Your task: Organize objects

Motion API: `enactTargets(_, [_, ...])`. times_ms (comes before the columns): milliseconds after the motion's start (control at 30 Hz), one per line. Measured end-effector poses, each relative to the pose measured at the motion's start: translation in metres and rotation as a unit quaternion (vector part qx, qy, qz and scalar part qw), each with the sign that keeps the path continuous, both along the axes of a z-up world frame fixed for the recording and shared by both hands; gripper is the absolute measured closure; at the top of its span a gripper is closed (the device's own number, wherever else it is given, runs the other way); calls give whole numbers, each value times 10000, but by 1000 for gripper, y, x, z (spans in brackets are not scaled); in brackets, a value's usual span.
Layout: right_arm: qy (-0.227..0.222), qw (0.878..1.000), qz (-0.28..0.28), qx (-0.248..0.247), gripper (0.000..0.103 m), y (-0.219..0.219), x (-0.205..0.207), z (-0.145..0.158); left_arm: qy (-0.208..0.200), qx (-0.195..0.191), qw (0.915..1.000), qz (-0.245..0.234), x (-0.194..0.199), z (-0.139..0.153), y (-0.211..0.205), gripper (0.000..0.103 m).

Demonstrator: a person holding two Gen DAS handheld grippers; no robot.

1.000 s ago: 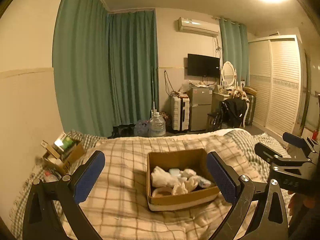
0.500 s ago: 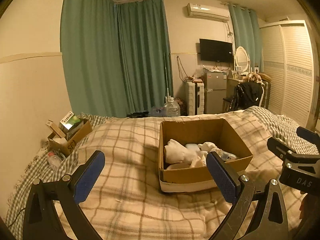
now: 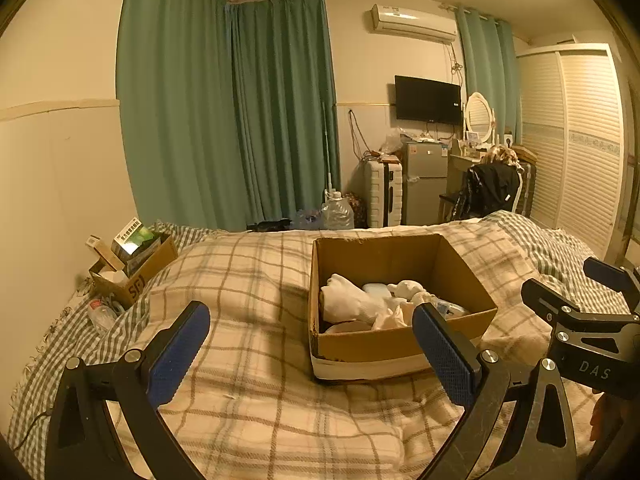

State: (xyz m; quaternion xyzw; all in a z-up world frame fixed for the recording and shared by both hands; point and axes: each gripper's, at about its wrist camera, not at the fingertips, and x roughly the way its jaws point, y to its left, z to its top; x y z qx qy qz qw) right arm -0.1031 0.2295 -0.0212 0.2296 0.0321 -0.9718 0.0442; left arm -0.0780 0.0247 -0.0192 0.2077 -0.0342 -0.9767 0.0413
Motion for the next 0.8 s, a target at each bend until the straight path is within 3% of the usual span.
enactTargets(800, [10, 10000, 28, -35, 0, -2, 2, 1, -139, 116, 9998, -27, -2, -2, -1, 0])
